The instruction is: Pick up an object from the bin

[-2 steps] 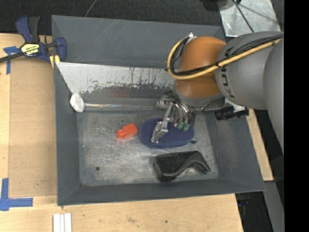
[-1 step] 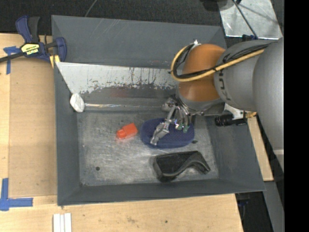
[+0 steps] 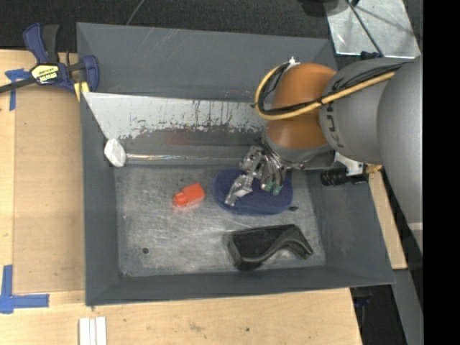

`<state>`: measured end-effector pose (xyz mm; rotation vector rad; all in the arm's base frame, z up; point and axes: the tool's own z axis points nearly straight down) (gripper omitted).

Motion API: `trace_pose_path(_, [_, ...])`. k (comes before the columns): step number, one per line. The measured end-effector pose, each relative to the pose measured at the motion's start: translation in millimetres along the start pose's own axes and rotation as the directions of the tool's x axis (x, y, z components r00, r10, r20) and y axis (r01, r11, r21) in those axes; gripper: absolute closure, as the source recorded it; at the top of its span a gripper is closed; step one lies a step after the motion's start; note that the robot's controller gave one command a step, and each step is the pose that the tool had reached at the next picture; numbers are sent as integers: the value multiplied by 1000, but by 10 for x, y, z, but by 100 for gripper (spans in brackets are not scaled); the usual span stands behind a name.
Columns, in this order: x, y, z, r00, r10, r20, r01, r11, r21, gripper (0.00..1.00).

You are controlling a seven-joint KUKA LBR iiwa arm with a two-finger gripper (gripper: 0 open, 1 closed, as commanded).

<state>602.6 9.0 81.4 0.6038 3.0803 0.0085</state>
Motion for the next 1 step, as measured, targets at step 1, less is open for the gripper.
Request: trace_pose_path(1, [220, -53, -1650, 1000, 11, 9, -11, 1000, 1, 100])
